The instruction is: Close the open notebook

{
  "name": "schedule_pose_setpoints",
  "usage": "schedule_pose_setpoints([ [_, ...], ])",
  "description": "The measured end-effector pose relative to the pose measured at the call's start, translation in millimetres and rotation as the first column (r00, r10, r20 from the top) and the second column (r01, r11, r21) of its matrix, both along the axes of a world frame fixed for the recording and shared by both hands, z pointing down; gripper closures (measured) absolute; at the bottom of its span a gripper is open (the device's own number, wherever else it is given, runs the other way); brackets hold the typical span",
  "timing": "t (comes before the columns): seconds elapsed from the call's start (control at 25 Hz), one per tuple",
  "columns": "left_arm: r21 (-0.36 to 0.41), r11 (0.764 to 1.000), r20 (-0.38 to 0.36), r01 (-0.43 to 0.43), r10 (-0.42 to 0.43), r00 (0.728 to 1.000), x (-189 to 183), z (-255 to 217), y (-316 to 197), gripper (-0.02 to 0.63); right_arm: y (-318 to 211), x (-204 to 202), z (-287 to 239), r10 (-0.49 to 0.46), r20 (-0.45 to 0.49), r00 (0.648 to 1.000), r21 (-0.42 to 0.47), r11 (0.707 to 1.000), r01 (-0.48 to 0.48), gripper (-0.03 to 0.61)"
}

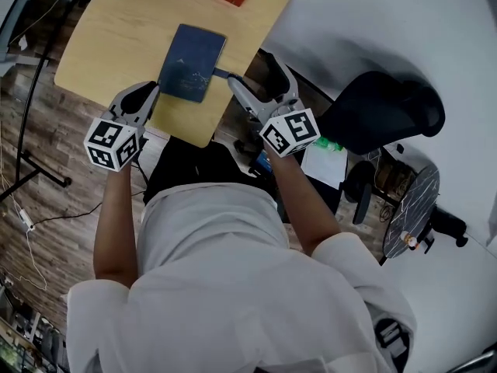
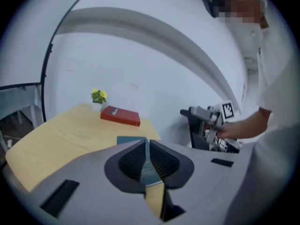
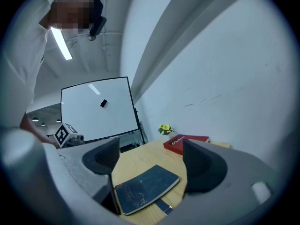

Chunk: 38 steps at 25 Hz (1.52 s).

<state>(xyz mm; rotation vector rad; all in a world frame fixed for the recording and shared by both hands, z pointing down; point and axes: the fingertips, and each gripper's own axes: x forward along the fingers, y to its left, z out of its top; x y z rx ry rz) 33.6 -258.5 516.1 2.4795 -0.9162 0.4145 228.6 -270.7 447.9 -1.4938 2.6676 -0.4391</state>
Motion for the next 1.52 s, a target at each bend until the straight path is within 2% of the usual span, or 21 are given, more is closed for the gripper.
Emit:
schedule_pose_setpoints([
  [0.08, 0.044, 0.997, -0.090, 0.060, -0.056, 0.994, -6.6, -28.3, -4.2, 0.577, 3.8, -0.1, -13.5, -0.009, -0.012, 1.000, 0.038, 0.999, 0.010, 0.149],
  [0.32, 0.230, 0.962, -0.174, 0.146, -0.106, 0.979, -22.5, -104.6, 1.9, 0.511, 22.5, -0.4, -49.1, -0.033, -0.033, 0.999, 0.121, 0.992, 0.037, 0.149],
  [0.44, 0.299, 0.930, -0.231, 0.212, -0.146, 0.962, -36.9, -138.3, 4.5, 0.481, 28.0, -0.4, -64.6, -0.042, -0.065, 0.997, 0.159, 0.986, 0.052, 0.149],
  [0.6, 0.381, 0.876, -0.285, 0.295, -0.192, 0.939, -58.5, -176.5, 13.2, 0.419, 41.3, 3.7, -81.7, -0.031, -0.108, 0.994, 0.202, 0.978, 0.053, 0.150],
  [0.72, 0.449, 0.832, -0.337, 0.325, -0.179, 0.924, -74.3, -198.6, 26.6, 0.379, 56.3, 6.5, -89.8, -0.001, -0.138, 0.990, 0.219, 0.975, 0.032, 0.150],
  [0.8, 0.469, 0.814, -0.384, 0.341, -0.160, 0.909, -86.3, -208.4, 35.3, 0.379, 65.9, 3.7, -94.1, 0.023, -0.145, 0.989, 0.230, 0.973, 0.011, 0.150],
  [0.92, 0.482, 0.810, -0.385, 0.335, -0.148, 0.911, -99.3, -210.9, 51.3, 0.379, 85.0, -6.7, -99.3, 0.052, -0.153, 0.987, 0.243, 0.970, -0.014, 0.150],
  [1.16, 0.492, 0.824, -0.335, 0.280, -0.118, 0.935, -117.4, -204.7, 104.4, 0.380, 136.0, -39.0, -98.5, 0.079, -0.153, 0.985, 0.239, 0.970, -0.041, 0.150],
  [1.32, 0.490, 0.834, -0.254, 0.254, -0.142, 0.957, -138.2, -187.1, 148.6, 0.380, 179.1, -66.1, -96.2, 0.115, -0.172, 0.978, 0.243, 0.967, -0.071, 0.150],
  [1.52, 0.473, 0.841, -0.206, 0.263, -0.184, 0.961, -173.0, -163.0, 201.2, 0.380, 228.5, -111.5, -91.1, 0.076, -0.176, 0.981, 0.226, 0.974, -0.035, 0.150],
])
